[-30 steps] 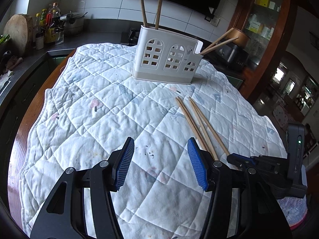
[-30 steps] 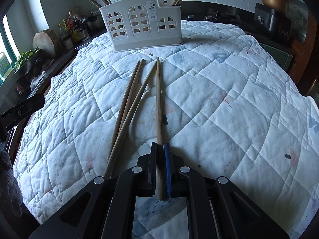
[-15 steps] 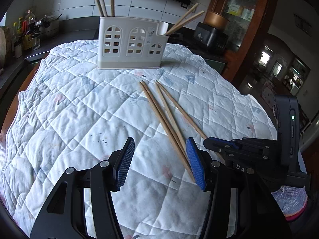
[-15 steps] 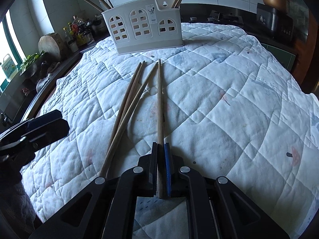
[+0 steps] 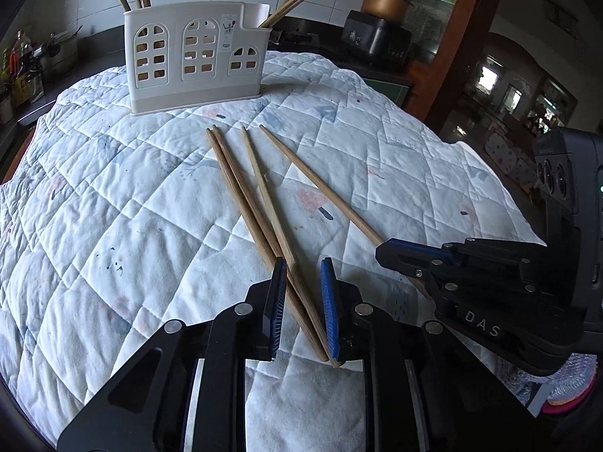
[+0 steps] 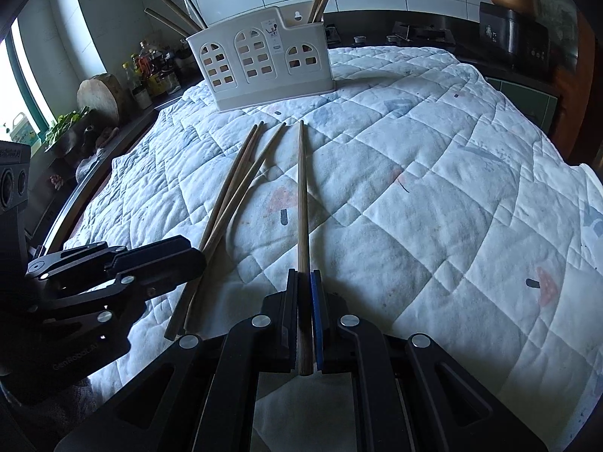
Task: Organize utensils
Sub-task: 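Close the right tool on a chopstick while the left tool grasps another chopstick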
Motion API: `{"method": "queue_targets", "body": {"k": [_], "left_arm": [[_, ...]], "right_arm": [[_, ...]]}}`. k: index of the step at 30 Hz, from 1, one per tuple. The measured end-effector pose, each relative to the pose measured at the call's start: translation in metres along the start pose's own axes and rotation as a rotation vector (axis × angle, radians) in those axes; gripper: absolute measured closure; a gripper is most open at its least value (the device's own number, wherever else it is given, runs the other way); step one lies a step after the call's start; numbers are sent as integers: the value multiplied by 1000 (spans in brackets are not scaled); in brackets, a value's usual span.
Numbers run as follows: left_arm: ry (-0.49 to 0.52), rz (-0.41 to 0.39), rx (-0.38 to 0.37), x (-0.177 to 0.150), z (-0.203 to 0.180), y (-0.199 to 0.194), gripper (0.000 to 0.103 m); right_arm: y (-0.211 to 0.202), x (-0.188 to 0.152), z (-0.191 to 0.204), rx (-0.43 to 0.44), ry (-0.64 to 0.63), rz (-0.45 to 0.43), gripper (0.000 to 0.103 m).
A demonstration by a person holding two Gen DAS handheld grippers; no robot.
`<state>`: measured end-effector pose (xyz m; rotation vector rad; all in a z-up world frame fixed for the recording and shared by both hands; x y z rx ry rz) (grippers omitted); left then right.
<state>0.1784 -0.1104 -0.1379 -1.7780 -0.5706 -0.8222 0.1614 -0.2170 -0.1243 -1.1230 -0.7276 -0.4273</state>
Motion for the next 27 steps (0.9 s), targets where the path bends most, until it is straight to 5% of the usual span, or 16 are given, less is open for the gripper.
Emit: {"method": "queue_targets", "body": {"k": [12,17,27], "left_arm": [[61,7,72,-1,-2,7,85],[113,2,124,-1,-3,7,94],[44,-43,86,11,13,-12,96]], "right_arm": [[0,-1,-1,10,3,-1,96],[0,-1,-1,10,4,-1,96],[-13,8,4,15,-6,-39,96]]}}
Point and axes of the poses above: each gripper's, at about its wrist camera, not at the fingertips, and y roughly the way its jaws point, z to its left, x to its top, the point moved 7 cm from there along y, roughly the way its jaws point, and after that the axes turned 10 degrees about -z, right-handed, at the moved point
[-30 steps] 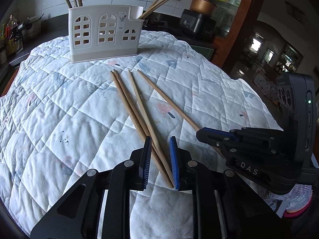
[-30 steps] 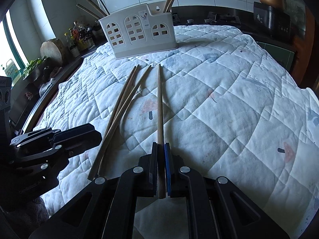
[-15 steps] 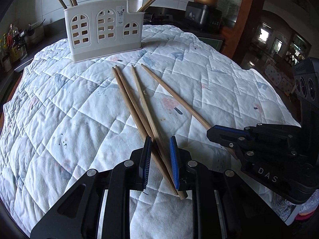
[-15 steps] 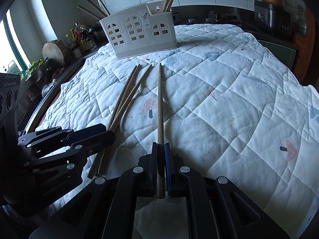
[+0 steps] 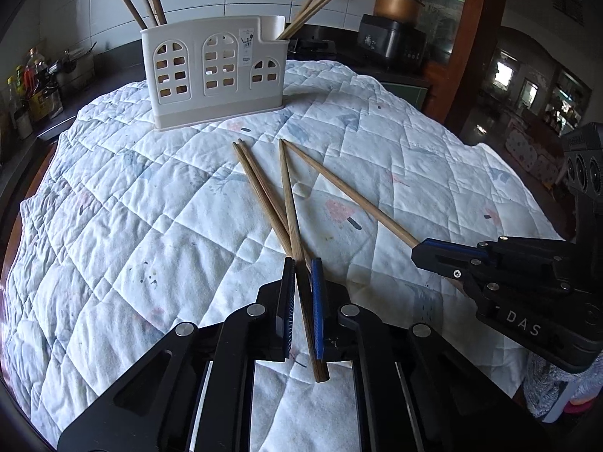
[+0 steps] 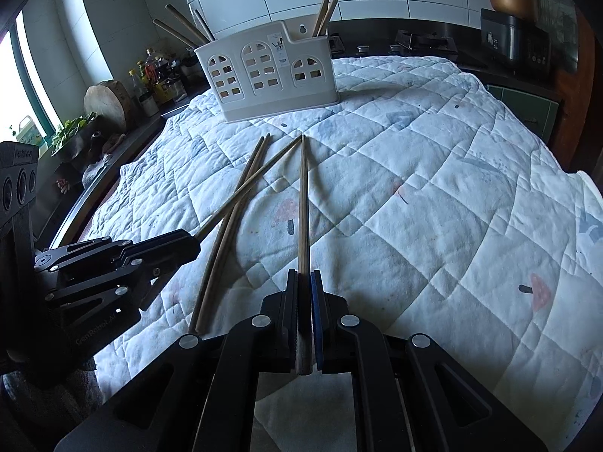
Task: Organize utensils
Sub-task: 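Close the right tool on a chopstick while the left tool grasps another chopstick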
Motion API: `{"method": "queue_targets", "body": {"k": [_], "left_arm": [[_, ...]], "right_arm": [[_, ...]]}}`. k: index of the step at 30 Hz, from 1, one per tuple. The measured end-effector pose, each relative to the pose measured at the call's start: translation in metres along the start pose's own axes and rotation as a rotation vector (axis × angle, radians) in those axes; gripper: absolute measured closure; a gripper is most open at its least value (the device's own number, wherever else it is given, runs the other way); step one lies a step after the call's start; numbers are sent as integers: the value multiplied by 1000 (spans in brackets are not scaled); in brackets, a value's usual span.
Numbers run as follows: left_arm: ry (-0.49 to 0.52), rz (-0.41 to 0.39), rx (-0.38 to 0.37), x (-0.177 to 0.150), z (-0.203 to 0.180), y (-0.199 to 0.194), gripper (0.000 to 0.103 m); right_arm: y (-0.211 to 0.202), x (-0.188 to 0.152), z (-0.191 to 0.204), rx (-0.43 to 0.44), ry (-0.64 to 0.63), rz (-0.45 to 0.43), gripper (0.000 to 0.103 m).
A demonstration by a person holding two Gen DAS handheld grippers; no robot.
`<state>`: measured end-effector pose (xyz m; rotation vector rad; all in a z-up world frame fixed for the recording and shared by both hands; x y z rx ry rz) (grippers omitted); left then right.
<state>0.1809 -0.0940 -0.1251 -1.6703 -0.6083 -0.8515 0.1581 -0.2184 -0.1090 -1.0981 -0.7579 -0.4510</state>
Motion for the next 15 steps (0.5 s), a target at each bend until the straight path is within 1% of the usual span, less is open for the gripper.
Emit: {"method": "queue_targets", "body": {"k": [4,9,11,15], "left_arm": [[-19,-50,-11,15,8,-14,96],[-42,-107,-33,37,16,-27,96],[-63,-112,-59,45,20,-31,97],[-62,-98,-69,49,25,-32,98]], "right_arm": [[-13,18,4,6,-8,-48,96],[-26,49,13,15,-44,-106,96],[-29,59,17,15,-64,-122,96],[-30,64,21,9,-91,-122,96]]}}
Point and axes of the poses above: each gripper's, at about its wrist camera, not at the fingertips, and y roughly the way its jaws point, z to its left, x to its top, the point moved 7 cm from there along y, roughly the way its jaws point, and after that the axes turned 10 degrees about -z, right-handed, at the moved point
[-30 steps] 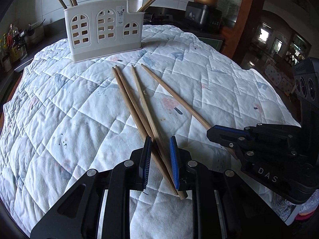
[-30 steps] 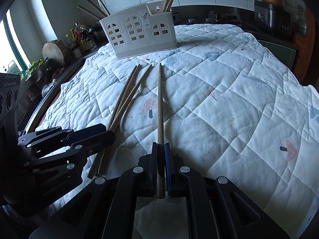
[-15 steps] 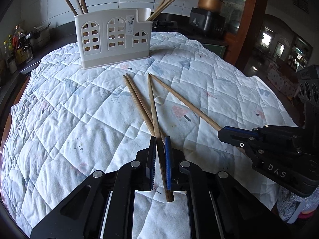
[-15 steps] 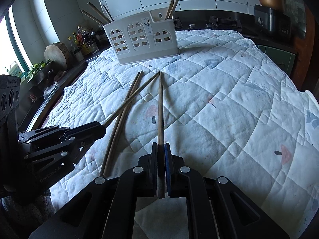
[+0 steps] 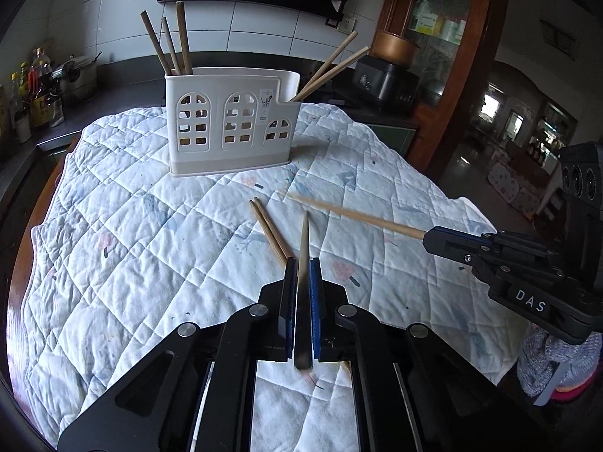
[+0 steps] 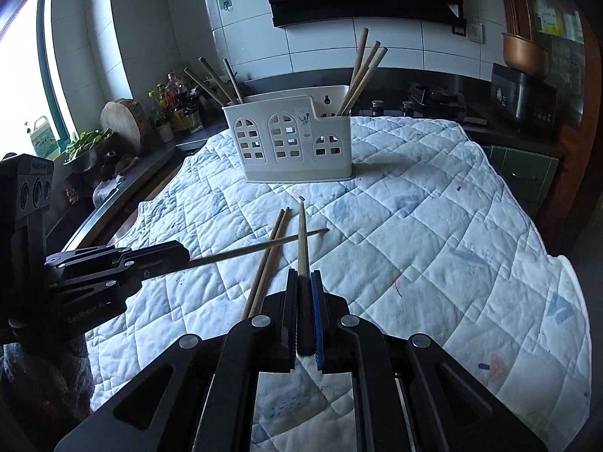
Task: Organize utensils
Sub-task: 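Close the right tool on a chopstick while the left tool grasps another chopstick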
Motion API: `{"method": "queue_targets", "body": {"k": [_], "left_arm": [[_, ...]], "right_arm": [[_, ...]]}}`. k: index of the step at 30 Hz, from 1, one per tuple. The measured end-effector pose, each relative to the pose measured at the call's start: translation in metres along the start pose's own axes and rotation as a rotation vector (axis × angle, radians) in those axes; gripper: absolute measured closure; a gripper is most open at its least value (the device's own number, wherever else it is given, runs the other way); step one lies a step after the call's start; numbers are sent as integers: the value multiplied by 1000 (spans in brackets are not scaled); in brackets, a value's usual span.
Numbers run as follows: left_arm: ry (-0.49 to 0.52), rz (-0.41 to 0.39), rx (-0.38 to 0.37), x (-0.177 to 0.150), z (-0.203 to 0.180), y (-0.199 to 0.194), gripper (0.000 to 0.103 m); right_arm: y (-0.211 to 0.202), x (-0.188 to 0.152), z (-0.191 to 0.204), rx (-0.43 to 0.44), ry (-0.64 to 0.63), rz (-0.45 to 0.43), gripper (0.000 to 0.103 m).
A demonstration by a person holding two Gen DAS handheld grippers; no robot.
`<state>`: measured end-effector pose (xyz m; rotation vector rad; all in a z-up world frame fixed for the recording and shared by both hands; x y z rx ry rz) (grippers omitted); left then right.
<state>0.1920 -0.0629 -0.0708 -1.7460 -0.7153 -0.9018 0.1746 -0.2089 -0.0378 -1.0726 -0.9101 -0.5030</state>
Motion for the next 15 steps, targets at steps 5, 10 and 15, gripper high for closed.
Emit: {"method": "queue_targets", "body": {"k": [5,10,15], "left_arm": [[1,17,5,-7,6,-1,98],[6,43,-6,-20,6,0,98],[35,97,2,-43,5,6,94]], "right_arm": [[5,-12,-1,0,21,22,96],[3,-11,-2,4,29,15,96],[-1,-3,-2,7,27,-5,96]]}}
Point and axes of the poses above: each gripper's, at about its wrist camera, not at the fingertips, and y roughly the way its jaws point, z to its left, x to its top, the point moved 7 cm from there along y, roughly the way its jaws point, and after that the axes turned 10 degrees about -z, right-handed, at the moved point
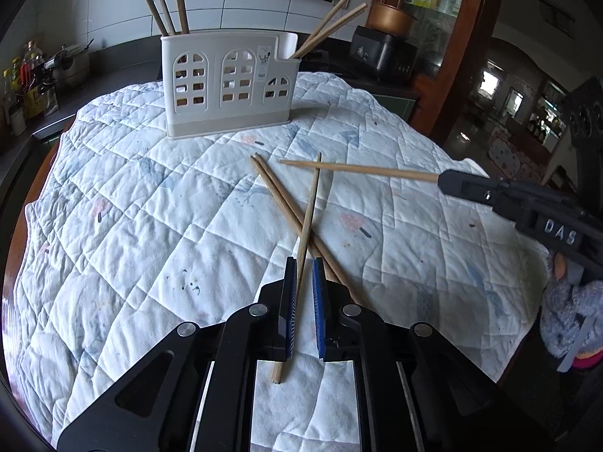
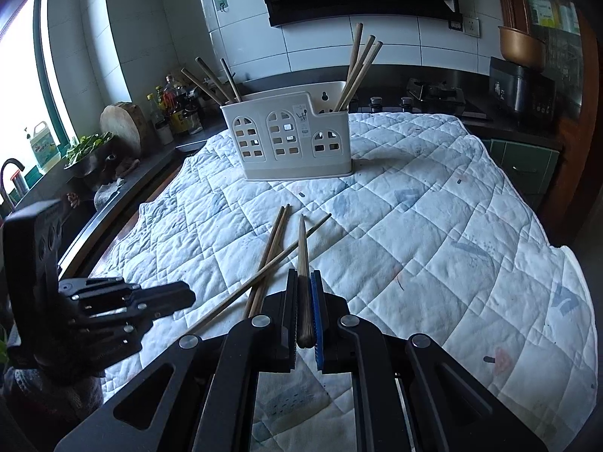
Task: Organize utensils
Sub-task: 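Close the right tool on a chopstick while the left tool grasps another chopstick, then lift both held chopsticks and lower them into the white caddy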
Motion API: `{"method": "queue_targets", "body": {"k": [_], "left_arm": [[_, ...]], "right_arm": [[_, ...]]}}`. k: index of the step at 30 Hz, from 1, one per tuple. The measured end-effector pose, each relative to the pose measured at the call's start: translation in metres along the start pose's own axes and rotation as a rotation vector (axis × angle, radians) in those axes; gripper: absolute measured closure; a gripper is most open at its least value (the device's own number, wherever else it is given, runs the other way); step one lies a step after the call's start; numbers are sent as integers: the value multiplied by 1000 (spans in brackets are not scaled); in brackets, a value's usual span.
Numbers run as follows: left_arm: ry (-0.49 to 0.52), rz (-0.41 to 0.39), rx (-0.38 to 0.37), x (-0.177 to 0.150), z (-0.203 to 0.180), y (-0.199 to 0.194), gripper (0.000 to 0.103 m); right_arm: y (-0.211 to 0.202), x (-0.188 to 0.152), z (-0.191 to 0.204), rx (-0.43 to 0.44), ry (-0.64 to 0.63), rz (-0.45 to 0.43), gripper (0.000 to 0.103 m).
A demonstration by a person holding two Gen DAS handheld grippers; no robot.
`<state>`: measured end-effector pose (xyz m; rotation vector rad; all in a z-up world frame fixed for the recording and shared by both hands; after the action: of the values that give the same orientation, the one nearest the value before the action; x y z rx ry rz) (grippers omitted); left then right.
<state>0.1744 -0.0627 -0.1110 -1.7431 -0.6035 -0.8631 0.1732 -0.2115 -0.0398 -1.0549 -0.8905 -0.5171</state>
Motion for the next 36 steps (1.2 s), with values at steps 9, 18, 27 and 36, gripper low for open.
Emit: {"method": "queue_targets", "body": {"k": [9,18,27,36], "left_arm": [[2,38,15,-22,8,11,63],[8,91,30,-33,11,25,86],[41,46,48,-15,11,12,98],[56,-15,43,15,18,-11,98]], "right_arm": [[-4,9,3,2,-12,-21,96],[-8,27,8,5,-39,-54,96],[-15,64,15,47,-47,-99,96],[-28,128,20,87,-60,-173,96]]}}
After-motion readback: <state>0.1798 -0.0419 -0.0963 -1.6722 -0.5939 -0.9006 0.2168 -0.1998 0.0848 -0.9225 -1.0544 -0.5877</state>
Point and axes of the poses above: each gripper's, at about its wrist camera, not at the fingertips, and y roughly the way its jaws point, z to its left, x to its top, the point moved 7 cm from there along y, roughly the way its jaws point, and after that the axes turned 10 degrees about -z, right-handed, at the moved point
